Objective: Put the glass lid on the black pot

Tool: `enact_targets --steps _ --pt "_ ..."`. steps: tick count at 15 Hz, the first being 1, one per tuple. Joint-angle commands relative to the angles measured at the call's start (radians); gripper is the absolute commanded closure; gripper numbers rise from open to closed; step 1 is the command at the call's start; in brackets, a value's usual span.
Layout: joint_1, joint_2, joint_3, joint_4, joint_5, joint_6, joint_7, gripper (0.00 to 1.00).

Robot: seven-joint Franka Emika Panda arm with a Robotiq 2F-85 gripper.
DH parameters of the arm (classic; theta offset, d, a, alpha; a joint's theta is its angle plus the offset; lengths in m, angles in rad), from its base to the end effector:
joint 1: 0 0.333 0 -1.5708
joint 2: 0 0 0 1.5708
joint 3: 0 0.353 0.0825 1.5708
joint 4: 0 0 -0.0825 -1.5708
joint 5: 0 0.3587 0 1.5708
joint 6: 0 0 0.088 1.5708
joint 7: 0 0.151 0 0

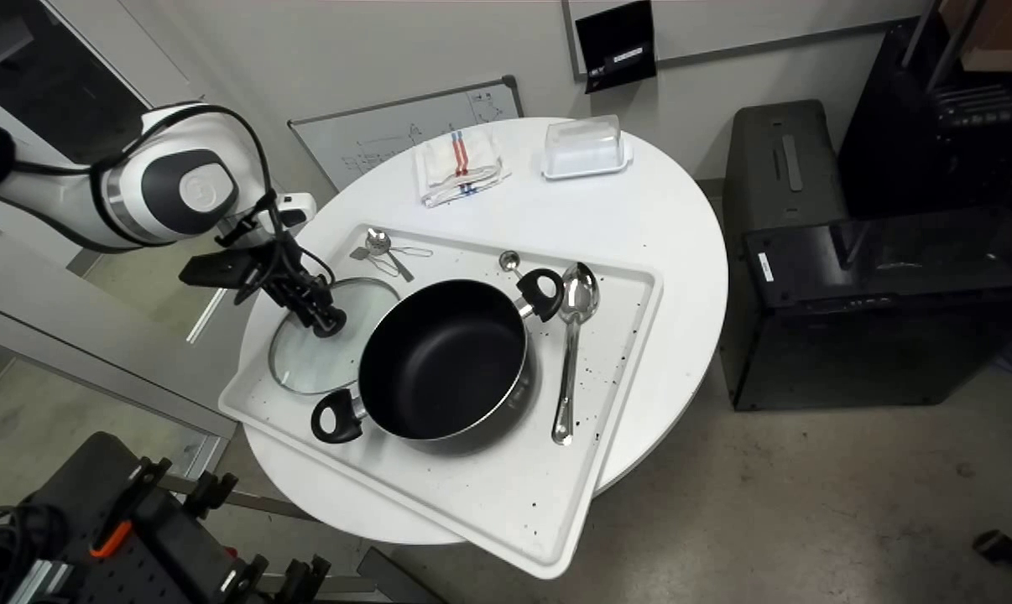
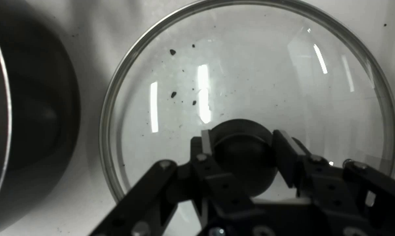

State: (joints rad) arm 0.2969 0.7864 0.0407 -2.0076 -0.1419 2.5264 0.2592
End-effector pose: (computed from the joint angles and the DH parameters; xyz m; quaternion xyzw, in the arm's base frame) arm 0.5221 0.1827 0.0463 0.9863 0.0976 -0.1210 0.0558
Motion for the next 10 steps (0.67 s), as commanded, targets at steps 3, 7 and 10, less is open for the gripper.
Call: enact_targets --steps 3,7,10 --pt "-0.002 -0.138 0.012 -0.111 0.001 0.003 -0.044 0.77" --pt "-0.001 -0.203 0.015 -0.162 -0.004 0.000 -0.048 0.77" --pt "0.001 -0.258 0.016 -0.199 -0.008 -0.005 -0.044 0.77"
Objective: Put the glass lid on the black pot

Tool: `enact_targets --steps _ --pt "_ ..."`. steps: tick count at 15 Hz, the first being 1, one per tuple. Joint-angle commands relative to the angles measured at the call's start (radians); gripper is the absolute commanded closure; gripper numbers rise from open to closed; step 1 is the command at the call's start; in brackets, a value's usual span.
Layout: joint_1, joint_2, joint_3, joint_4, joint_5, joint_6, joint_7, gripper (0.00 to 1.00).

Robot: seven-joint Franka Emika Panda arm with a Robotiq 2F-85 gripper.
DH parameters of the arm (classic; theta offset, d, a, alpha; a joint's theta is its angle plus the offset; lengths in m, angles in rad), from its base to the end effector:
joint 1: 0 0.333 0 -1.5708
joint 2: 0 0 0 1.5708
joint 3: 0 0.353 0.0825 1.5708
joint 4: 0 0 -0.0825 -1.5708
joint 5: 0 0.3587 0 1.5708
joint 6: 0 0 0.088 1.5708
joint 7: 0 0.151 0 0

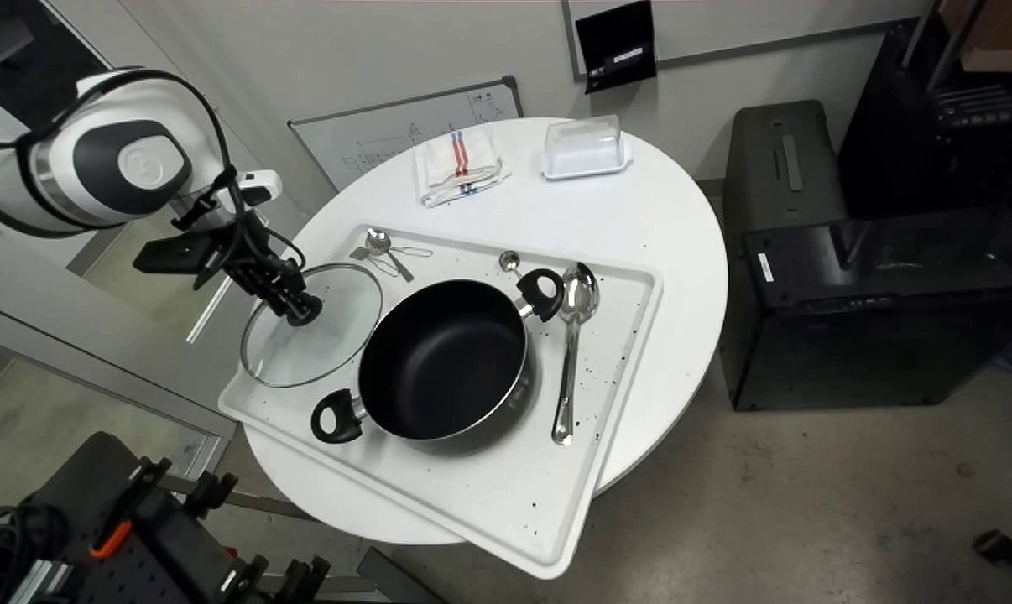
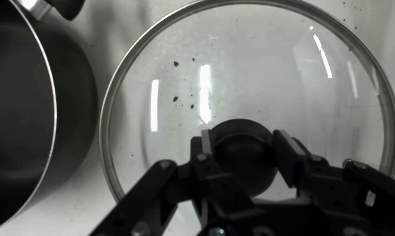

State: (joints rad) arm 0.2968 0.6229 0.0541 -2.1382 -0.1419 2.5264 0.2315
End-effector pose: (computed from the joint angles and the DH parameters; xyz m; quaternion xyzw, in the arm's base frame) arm 0.5011 0.1831 0.1023 0.9861 0.1181 -0.1056 0.0501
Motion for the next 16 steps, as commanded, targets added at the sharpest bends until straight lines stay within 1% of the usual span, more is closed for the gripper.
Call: enact_targets --steps 1,9,13,16 --pt "0.001 -0.110 0.003 -0.079 -0.010 -0.005 -0.016 0.77" --pt "-0.008 -0.237 0.002 -0.169 -0.018 -0.007 -0.005 0.77" --pt "-0.029 -0.289 -0.008 -0.208 -0.017 -0.006 -0.001 0.77" --pt "-0.058 -0.321 -0.018 -0.230 -0.013 -0.004 -0.003 0.77"
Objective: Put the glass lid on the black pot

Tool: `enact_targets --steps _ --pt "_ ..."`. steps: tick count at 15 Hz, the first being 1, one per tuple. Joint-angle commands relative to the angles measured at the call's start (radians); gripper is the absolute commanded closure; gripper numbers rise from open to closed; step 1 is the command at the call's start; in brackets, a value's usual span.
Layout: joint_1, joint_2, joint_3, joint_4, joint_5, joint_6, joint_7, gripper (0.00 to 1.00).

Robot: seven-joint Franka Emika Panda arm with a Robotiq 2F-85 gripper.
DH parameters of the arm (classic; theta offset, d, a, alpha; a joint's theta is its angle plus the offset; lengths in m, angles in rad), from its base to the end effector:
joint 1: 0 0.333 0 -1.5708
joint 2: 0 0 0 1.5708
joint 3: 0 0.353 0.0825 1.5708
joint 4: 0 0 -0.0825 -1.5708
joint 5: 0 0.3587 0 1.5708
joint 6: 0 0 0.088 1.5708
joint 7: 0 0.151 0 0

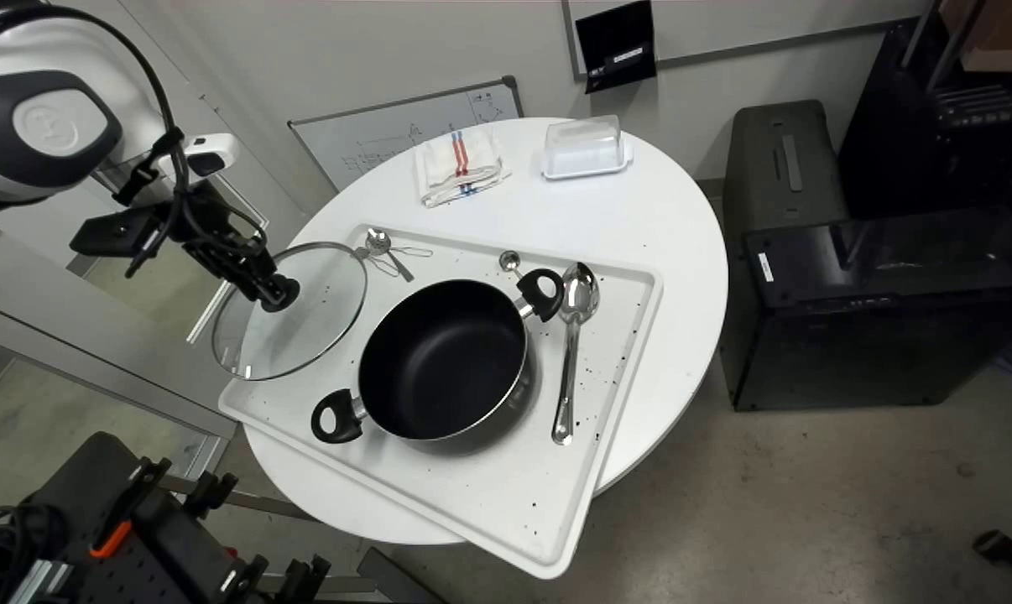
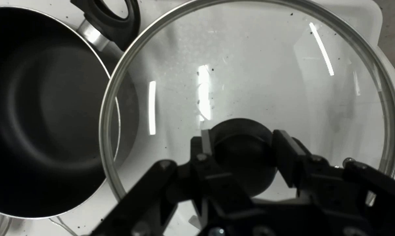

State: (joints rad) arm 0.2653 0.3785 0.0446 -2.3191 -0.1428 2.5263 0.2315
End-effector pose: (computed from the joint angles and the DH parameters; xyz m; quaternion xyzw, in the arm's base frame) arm 0.4735 0.1504 0.1785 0.9910 0.0996 -0.0742 0.0494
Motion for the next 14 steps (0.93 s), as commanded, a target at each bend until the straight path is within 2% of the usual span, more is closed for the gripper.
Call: enact_targets --steps 1,14 --pt "-0.040 -0.088 -0.015 -0.058 -0.010 -0.002 -0.005 0.77" --pt "-0.212 -0.135 -0.107 -0.093 -0.006 0.009 -0.016 0.77"
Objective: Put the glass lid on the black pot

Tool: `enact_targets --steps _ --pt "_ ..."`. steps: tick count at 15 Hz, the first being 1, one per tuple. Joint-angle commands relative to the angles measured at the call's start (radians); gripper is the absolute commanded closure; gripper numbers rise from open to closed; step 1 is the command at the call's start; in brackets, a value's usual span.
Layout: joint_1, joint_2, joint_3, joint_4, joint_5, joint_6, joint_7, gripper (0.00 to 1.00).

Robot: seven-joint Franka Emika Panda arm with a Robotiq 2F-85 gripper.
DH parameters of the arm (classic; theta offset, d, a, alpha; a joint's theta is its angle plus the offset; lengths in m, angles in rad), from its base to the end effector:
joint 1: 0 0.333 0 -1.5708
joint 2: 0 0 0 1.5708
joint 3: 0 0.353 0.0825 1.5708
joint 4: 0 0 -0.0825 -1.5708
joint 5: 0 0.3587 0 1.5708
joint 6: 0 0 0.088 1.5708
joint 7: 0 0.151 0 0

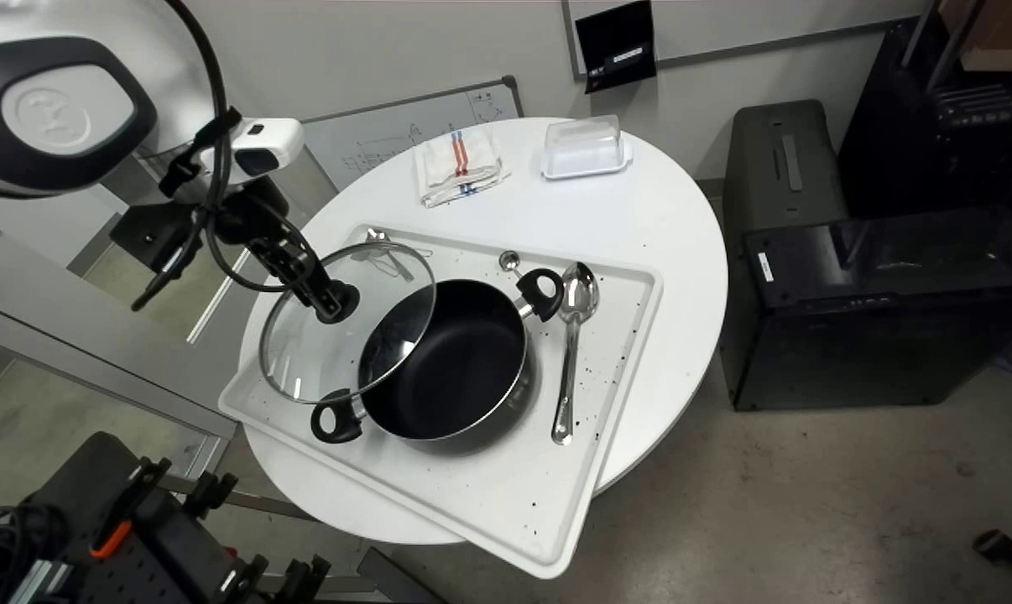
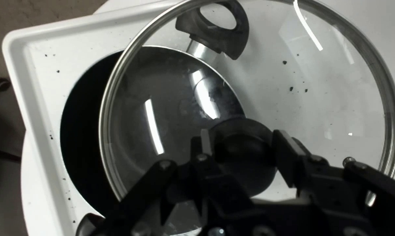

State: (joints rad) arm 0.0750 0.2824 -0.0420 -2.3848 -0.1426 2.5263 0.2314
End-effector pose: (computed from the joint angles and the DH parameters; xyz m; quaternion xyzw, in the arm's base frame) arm 0.4808 0.0130 0.2060 0.9959 -0.0375 -0.0642 0.0517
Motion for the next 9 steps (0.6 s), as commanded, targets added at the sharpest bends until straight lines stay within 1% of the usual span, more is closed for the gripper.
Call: enact_targets --steps 1,9 --pt "-0.031 -0.035 -0.029 -0.025 -0.006 0.009 -0.015 0.77" --pt "-0.063 0.002 -0.082 -0.011 -0.017 0.029 0.013 0.77"
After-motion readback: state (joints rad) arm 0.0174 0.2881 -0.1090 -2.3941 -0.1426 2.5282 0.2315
